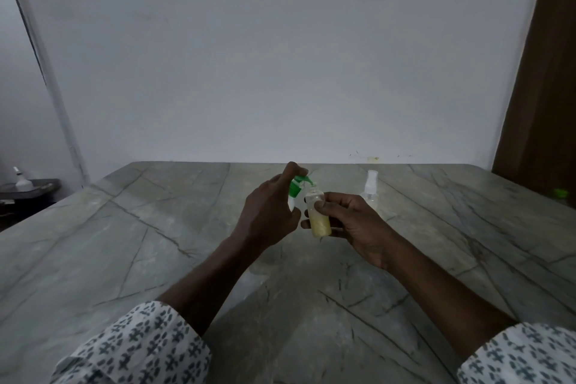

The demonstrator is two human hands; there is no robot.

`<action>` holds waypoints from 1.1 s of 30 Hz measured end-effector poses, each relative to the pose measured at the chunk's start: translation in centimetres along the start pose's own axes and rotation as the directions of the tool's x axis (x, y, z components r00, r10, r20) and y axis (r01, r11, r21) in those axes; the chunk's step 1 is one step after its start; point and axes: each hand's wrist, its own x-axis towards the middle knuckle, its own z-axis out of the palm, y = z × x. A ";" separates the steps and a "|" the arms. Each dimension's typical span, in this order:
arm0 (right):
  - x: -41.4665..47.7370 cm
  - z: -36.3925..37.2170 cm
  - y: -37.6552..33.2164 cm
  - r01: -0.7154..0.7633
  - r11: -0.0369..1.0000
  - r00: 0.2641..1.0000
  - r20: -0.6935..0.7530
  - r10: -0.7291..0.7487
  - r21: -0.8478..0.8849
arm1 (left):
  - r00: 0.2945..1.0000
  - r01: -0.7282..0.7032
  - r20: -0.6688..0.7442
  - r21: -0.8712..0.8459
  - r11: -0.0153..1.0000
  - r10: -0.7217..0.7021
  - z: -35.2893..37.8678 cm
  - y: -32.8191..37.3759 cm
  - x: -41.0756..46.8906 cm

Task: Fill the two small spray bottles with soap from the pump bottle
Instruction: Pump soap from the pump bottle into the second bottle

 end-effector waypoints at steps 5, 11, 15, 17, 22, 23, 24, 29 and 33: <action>0.1 -0.2 -0.2 0.007 0.999 1.000 -0.011 -0.006 0.041 | 1.000 -0.005 0.020 0.003 1.000 0.005 0.0 0.0 0.1; 0.2 -0.2 -0.2 0.012 0.999 1.000 -0.026 -0.011 0.040 | 1.000 -0.008 0.029 0.004 1.000 0.008 0.1 -0.3 0.1; 0.2 -0.2 -0.2 0.010 0.999 0.999 -0.034 -0.009 0.042 | 1.000 -0.012 0.022 0.007 1.000 0.011 0.0 0.0 0.1; 0.2 -0.2 -0.2 0.007 0.999 1.000 -0.030 -0.006 0.040 | 1.000 -0.005 0.019 0.007 1.000 0.005 0.0 0.1 0.1; 0.1 -0.1 0.1 0.000 1.000 1.000 0.002 -0.001 0.017 | 1.000 0.004 -0.001 0.003 1.000 -0.004 0.0 0.1 0.0; 0.1 0.0 0.1 -0.003 1.000 1.000 0.004 0.003 0.016 | 1.000 0.003 -0.005 0.006 1.000 -0.003 0.0 0.1 0.1; 0.1 0.0 0.1 -0.006 1.000 1.000 0.004 0.005 0.015 | 1.000 0.002 -0.010 0.008 1.000 -0.002 0.0 0.1 0.0; 0.2 -0.1 0.0 0.000 1.000 1.000 -0.001 0.000 0.025 | 1.000 0.009 -0.004 0.009 1.000 -0.009 0.1 0.0 0.1; 0.2 -0.2 -0.2 -0.004 0.999 1.000 -0.022 0.005 0.046 | 1.000 -0.001 0.018 0.025 1.000 0.001 0.0 0.1 0.0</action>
